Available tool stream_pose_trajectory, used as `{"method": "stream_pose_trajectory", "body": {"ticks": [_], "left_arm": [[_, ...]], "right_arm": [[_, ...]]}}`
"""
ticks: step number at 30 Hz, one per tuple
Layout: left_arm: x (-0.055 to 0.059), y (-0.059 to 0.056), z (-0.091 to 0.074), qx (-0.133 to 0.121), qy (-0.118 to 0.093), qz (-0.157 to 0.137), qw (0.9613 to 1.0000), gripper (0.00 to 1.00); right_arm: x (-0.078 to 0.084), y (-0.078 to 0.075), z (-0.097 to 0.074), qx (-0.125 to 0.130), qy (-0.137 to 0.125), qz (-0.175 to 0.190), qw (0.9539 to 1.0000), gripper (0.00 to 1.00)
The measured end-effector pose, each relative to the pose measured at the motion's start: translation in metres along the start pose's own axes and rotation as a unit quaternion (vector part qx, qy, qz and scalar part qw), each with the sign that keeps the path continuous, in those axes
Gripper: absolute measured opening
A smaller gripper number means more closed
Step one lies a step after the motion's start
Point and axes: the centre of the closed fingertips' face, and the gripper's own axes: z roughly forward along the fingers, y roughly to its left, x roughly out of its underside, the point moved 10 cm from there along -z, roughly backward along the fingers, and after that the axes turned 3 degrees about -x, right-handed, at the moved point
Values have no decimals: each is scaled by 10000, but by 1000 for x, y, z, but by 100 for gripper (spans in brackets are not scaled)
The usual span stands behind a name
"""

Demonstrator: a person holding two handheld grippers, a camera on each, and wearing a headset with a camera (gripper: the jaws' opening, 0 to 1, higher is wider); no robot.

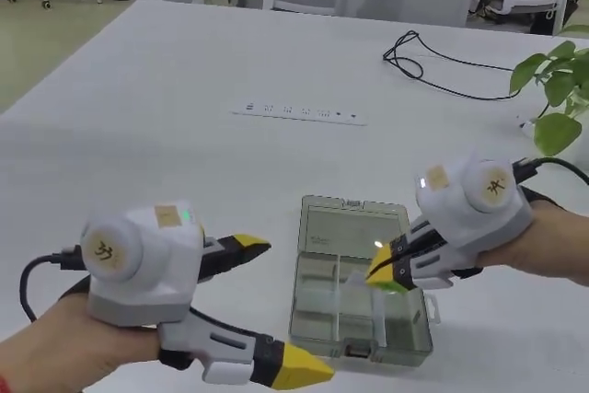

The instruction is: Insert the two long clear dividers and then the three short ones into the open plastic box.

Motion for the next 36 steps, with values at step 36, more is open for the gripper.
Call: {"method": "stream_pose_trajectory", "body": {"ticks": [36], "left_arm": [[8,6,-3,-46,151,38,9999,100]], "right_arm": [[8,-5,45,-54,922,-59,9957,3]]}}
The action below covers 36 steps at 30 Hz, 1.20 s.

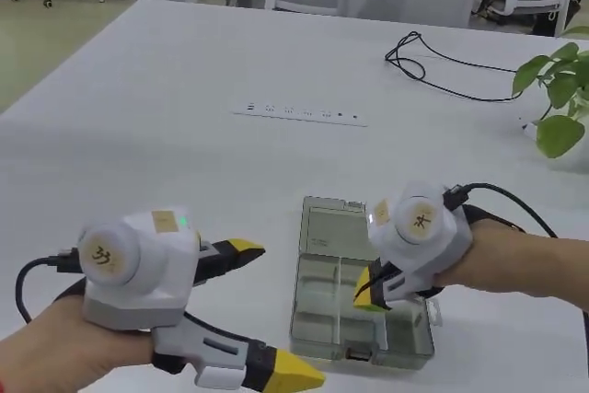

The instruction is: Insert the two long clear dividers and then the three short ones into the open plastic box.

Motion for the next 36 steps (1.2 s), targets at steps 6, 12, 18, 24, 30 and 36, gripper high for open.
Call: {"method": "stream_pose_trajectory", "body": {"ticks": [6,12,18,24,30,36], "left_arm": [[0,-1,0,-1,10,6,10000,100],[0,0,-3,-32,81,55,9999,100],[2,0,-4,-52,159,93,9998,100],[3,1,-5,-83,203,135,9997,100],[3,0,-5,-88,230,131,9996,100],[3,1,-6,-106,225,111,9996,100]], "right_arm": [[2,1,0,59,-17,91,9999,5],[3,3,-15,189,-324,288,9989,11],[12,3,-41,320,-741,647,9946,20],[31,7,-67,448,-841,792,9923,26],[62,12,-90,627,-749,984,9903,33],[91,20,-107,693,-576,1154,9892,41]]}}
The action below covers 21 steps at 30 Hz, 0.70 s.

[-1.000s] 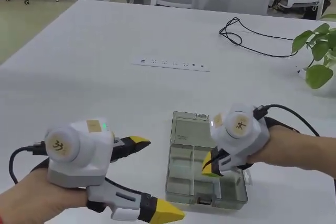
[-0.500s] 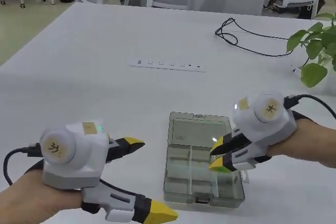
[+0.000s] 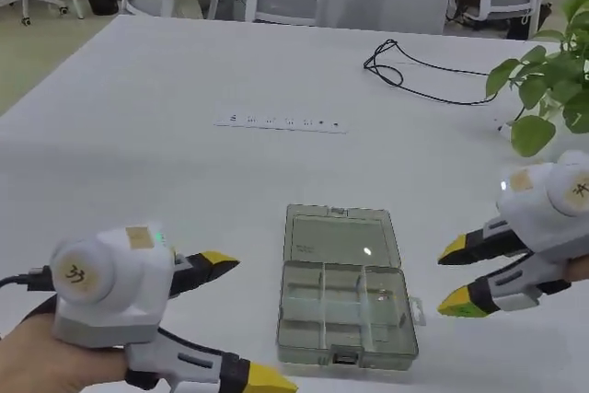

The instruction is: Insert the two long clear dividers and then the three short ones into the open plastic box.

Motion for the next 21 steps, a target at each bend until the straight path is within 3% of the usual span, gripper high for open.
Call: {"method": "stream_pose_trajectory", "body": {"ticks": [13,21], "left_arm": [[-1,1,-2,-28,-27,-42,10000,100],[3,1,-4,-61,-2,-95,9999,100]], "right_arm": [[47,3,-17,-31,640,50,9979,47],[80,2,-15,-164,1341,-174,9907,49]]}}
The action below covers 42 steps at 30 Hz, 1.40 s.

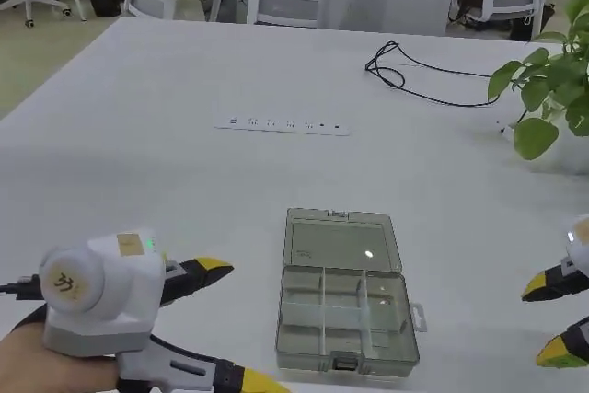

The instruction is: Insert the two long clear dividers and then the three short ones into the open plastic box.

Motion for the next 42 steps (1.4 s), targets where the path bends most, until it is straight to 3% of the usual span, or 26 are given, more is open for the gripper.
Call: {"method": "stream_pose_trajectory", "body": {"ticks": [6,12,23,30,33,42], "left_arm": [[2,1,-2,-36,35,-12,10000,100],[2,1,-2,-56,38,-56,10000,100],[1,1,-5,-101,42,-119,9999,100],[2,2,-8,-134,53,-145,9998,100],[2,3,-8,-135,59,-148,9998,100],[2,2,-8,-127,46,-152,9998,100]], "right_arm": [[20,-3,12,-66,551,-244,9982,49],[30,-8,22,-35,786,-458,9959,48],[37,-12,33,-86,898,-559,9944,43],[38,-13,33,-78,832,-545,9950,41],[37,-13,33,-64,834,-533,9951,34],[36,-12,33,-16,877,-552,9946,33]]}}
